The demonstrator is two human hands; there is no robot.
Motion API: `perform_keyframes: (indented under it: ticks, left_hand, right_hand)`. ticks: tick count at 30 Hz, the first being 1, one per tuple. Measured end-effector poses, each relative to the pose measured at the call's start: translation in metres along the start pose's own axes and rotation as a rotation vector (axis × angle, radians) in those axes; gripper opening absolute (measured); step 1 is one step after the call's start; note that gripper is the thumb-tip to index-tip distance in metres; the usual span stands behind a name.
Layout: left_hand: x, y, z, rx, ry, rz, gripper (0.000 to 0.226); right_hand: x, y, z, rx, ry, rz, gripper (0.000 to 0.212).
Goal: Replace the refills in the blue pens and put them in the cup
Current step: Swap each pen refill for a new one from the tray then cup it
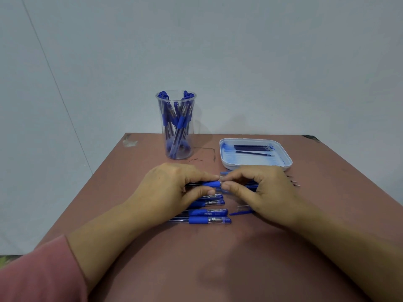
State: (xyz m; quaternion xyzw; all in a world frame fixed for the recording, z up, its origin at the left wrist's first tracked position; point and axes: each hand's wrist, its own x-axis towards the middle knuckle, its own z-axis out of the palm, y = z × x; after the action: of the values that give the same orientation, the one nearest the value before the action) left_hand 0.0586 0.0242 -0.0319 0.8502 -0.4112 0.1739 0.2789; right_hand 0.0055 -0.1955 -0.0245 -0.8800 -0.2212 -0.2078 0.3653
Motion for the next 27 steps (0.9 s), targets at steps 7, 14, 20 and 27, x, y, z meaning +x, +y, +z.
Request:
perform_keyframes:
  ticks: [7,14,20,27]
  left_hand:
    - [0.0,-0.0007,-0.001,-0.018,0.002,-0.021,0.04]
    - [0.0,-0.0022,-0.0002,-0.039,0.005,-0.04,0.04]
    - [-0.0002,-0.0013,0.0005,-0.034,0.007,-0.032,0.039]
    - [-0.0006,0.0011,-0.001,-0.023,0.005,-0.051,0.033]
  right_hand:
    - [-0.0011,-0.0025,-0.0018,0.074,0.007,0.054,0.025]
    - [-0.0003,-0.0012,-0.0035,0.07,-0.036,0.082,0.025]
    - [0.0004,-0.0026,0.0004,0.093,-0.029,0.115,0.009]
    - [0.0004,-0.0017,-0.0004,0.199,-0.043,0.187,0.022]
